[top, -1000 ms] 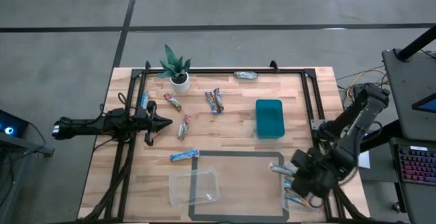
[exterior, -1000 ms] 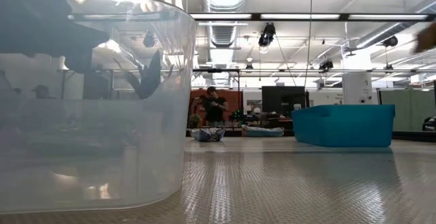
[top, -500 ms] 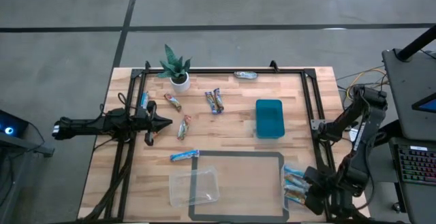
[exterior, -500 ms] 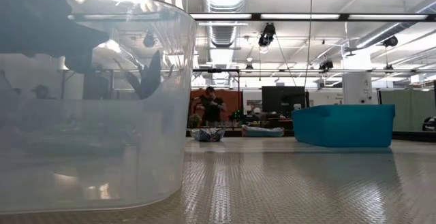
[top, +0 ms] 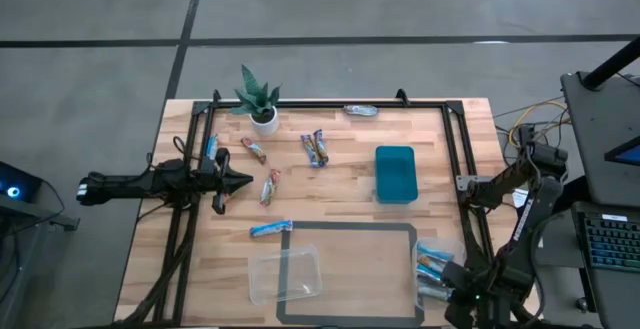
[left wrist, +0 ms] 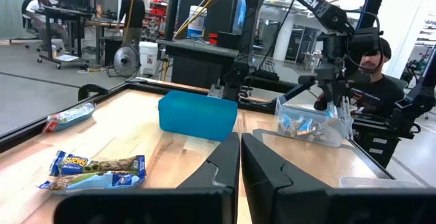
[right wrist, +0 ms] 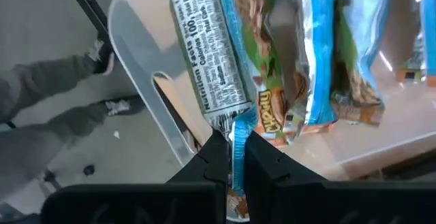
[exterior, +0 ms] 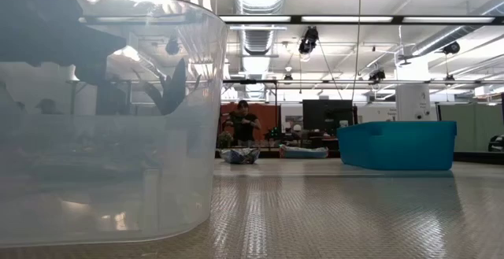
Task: Pick and place Granola Bars by type
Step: Put the yellow granola bar into the right transparent bin
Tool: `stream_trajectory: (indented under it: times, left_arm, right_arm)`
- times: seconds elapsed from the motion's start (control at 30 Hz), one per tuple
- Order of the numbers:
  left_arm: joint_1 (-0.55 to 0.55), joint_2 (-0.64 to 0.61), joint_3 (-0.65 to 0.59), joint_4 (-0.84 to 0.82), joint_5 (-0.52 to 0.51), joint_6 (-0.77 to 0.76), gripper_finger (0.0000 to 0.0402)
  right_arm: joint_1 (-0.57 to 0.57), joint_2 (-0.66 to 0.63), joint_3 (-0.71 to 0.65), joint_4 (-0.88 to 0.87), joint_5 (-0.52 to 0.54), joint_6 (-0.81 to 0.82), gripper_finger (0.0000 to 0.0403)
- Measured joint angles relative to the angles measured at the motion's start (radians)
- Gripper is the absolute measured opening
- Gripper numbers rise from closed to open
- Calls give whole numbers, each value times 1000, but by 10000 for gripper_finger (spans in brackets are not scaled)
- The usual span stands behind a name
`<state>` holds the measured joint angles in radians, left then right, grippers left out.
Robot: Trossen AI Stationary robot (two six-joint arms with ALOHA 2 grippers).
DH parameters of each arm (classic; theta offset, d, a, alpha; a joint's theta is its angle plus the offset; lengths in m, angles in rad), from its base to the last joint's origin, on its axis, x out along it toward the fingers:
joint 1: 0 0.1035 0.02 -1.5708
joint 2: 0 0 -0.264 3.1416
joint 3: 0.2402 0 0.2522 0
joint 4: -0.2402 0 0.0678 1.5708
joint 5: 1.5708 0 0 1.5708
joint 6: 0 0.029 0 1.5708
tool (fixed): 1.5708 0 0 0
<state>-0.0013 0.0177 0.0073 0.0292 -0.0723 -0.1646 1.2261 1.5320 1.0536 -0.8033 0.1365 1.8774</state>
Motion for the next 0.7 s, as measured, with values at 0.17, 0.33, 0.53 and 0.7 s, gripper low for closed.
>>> stream_trajectory:
  times: [0.17, 0.33, 0.53, 0.7]
  left_arm:
    - [0, 0, 0, 0, 0, 0, 0]
    - [0, 0, 0, 0, 0, 0, 0]
    - [0, 0, 0, 0, 0, 0, 0]
    - [0, 0, 0, 0, 0, 0, 0]
  right_arm:
    - [2, 25, -13, 36, -40, -16, 11]
    - [2, 43, -30, 75, -67, -45, 11]
    - [0, 57, -65, 131, -70, -56, 13]
    - [0, 59, -113, 227, -70, -57, 26]
